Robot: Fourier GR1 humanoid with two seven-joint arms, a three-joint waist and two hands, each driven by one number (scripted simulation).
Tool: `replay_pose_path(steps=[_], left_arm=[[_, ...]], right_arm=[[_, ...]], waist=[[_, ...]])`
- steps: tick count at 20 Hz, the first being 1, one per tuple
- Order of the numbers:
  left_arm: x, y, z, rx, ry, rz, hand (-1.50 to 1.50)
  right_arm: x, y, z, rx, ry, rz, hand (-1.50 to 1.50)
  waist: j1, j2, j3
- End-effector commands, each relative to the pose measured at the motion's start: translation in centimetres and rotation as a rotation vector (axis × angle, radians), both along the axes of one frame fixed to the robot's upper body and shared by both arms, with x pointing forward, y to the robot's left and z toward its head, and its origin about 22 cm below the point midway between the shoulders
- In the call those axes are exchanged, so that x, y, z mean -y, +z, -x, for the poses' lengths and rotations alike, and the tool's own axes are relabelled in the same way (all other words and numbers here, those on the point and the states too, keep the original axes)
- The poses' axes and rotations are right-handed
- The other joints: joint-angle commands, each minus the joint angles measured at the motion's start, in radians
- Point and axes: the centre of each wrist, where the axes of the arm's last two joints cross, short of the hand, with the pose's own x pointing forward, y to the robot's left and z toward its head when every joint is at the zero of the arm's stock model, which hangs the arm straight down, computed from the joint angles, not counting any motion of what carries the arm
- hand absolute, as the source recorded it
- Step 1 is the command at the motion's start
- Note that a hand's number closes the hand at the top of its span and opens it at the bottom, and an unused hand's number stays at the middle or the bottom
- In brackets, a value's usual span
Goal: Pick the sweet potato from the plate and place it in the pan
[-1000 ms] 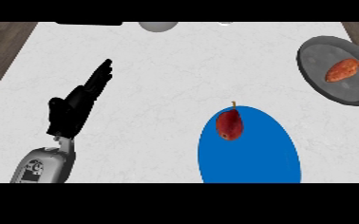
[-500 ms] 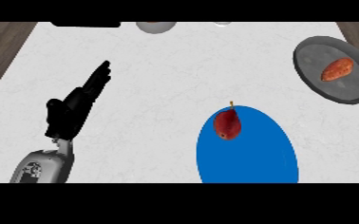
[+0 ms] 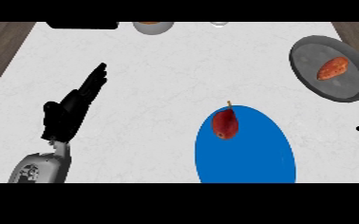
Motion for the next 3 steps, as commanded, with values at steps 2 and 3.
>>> replay_pose_path(steps=[2, 3], left_arm=[[-1.4, 1.0, 0.0, -0.002, 0.002, 0.006, 0.00], [-0.1, -0.8, 0.8, 0.001, 0.015, -0.009, 0.00]], right_arm=[[-1.1, -2.5, 1.7, -0.010, -0.012, 0.019, -1.50], [0.0, -2.8, 4.0, 0.003, -0.037, 0.040, -1.50]], waist=[[-0.003, -0.003, -0.001], [0.000, 0.000, 0.001]])
